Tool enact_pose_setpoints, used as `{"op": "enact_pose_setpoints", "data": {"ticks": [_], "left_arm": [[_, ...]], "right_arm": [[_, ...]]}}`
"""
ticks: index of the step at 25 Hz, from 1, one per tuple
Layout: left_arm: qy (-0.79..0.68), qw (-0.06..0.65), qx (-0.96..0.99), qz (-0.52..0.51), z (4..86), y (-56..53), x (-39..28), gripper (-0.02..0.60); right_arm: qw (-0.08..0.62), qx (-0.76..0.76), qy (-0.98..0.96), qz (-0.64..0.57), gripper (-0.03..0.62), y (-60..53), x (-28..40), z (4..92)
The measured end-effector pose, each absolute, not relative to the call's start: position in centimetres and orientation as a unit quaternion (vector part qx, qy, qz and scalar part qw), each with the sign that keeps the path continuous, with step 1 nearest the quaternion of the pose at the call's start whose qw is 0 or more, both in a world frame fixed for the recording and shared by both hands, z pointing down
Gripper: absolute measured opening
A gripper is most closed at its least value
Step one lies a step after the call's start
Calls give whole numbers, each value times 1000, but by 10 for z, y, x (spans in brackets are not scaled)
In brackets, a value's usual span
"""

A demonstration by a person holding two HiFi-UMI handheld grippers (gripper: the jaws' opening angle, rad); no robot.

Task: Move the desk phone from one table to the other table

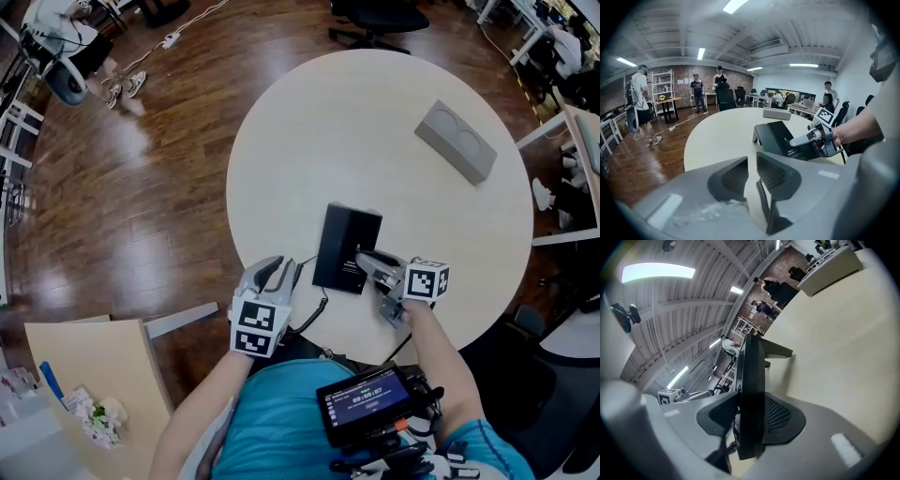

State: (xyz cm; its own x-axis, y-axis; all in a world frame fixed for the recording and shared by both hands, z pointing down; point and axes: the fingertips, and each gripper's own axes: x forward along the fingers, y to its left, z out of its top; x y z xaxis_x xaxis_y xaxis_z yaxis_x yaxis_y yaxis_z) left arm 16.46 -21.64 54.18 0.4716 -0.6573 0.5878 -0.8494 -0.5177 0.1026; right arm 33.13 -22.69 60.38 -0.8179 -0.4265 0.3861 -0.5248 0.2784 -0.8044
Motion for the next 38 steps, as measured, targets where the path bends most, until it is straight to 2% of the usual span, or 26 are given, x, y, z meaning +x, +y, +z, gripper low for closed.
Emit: {"op": "enact_pose_setpoints", "data": {"ticks": [11, 13, 17, 20, 23, 27, 31, 35, 38], "left_arm": [[-452, 199, 834, 244, 543, -213, 166, 69], [-450, 201, 835, 245, 545, -211, 167, 69], [-446, 203, 836, 248, 547, -210, 169, 69], [-444, 209, 836, 244, 551, -213, 171, 69], [-419, 253, 845, 217, 559, -218, 185, 71], [-373, 319, 850, 191, 569, -223, 212, 124], [-330, 358, 854, 184, 580, -228, 229, 218], [-303, 386, 849, 193, 596, -235, 232, 249], [-266, 402, 854, 194, 603, -234, 240, 249]], "right_arm": [[39, 259, -784, 563, 171, -226, 329, 606], [39, 242, -779, 578, 219, -227, 326, 606], [71, 219, -780, 582, 218, -228, 322, 608], [99, 219, -789, 565, 184, -228, 323, 614], [100, 220, -794, 557, 181, -229, 323, 614], [98, 219, -793, 560, 181, -227, 321, 613], [98, 218, -792, 562, 181, -226, 321, 614], [95, 209, -791, 567, 181, -227, 319, 610], [98, 204, -789, 572, 179, -224, 320, 609]]}}
